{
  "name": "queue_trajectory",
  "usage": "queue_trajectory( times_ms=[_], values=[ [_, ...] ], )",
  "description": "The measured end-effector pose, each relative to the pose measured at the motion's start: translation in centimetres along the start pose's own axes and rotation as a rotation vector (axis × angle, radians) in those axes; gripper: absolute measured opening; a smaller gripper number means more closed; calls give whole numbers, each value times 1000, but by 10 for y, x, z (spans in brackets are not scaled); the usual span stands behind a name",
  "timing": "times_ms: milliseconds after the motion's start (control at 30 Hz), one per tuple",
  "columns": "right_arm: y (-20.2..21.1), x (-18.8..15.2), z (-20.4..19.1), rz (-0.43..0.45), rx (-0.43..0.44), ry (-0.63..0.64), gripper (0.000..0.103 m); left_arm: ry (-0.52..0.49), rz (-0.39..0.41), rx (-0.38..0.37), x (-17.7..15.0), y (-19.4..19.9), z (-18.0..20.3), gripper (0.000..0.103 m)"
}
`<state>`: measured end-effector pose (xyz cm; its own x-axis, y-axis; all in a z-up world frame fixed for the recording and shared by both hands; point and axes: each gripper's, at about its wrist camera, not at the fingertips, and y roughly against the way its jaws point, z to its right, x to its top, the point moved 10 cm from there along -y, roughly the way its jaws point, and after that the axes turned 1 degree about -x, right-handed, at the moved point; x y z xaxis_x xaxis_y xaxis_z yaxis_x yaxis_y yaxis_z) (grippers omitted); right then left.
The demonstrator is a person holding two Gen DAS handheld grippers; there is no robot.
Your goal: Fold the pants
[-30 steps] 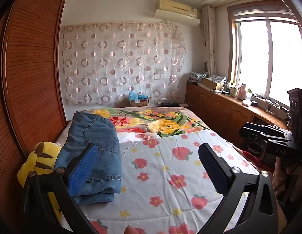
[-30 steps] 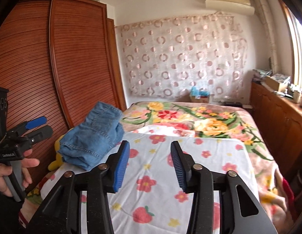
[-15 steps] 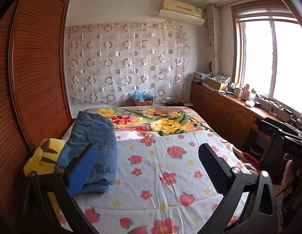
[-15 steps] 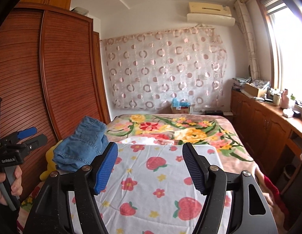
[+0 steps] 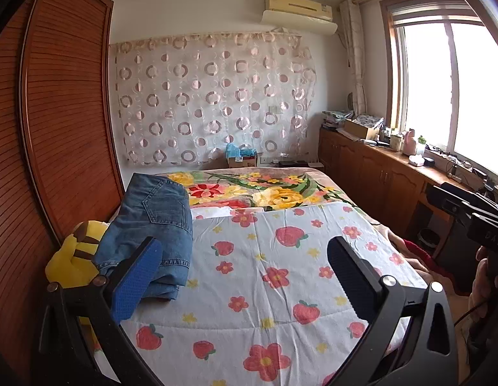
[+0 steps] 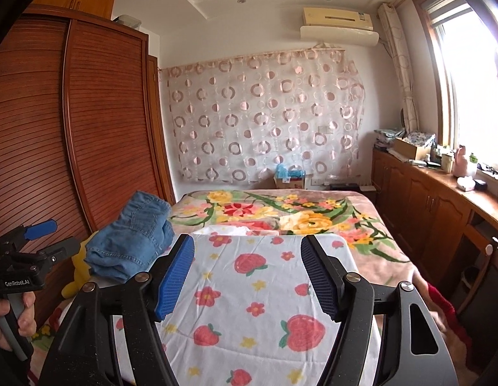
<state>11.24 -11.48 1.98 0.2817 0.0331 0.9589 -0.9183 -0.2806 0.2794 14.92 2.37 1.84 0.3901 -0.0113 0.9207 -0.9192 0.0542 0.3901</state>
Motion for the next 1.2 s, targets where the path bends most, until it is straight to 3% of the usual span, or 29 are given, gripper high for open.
queue_trajectory(
  times_ms=[1200],
  values=[
    [9,11,18,13,6,27,71,7,8,7,-1,4,-2,103]
  ],
)
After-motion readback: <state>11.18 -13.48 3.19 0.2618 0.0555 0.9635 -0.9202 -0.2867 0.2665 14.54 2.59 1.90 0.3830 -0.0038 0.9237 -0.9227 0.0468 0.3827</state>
